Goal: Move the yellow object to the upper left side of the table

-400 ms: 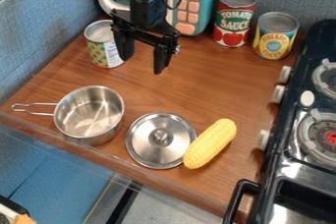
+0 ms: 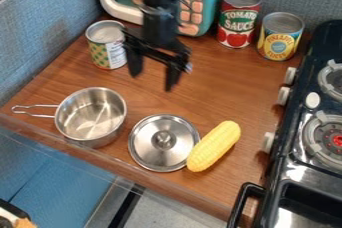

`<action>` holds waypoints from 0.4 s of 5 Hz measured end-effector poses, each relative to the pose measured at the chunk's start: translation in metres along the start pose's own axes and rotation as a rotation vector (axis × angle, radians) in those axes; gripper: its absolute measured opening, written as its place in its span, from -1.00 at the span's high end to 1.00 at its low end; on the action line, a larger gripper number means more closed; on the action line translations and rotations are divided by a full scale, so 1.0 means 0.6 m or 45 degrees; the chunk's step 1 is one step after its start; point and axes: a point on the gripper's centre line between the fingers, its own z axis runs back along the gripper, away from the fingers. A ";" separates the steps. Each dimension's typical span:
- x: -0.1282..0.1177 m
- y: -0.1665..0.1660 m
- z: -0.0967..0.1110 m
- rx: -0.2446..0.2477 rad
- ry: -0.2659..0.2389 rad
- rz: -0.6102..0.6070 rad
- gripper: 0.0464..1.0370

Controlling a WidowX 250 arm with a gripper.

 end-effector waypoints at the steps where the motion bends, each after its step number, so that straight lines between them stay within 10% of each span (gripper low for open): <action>1: -0.013 -0.050 -0.003 0.021 0.007 -0.069 -0.93; 2: -0.020 -0.091 -0.004 0.027 -0.016 -0.124 -0.93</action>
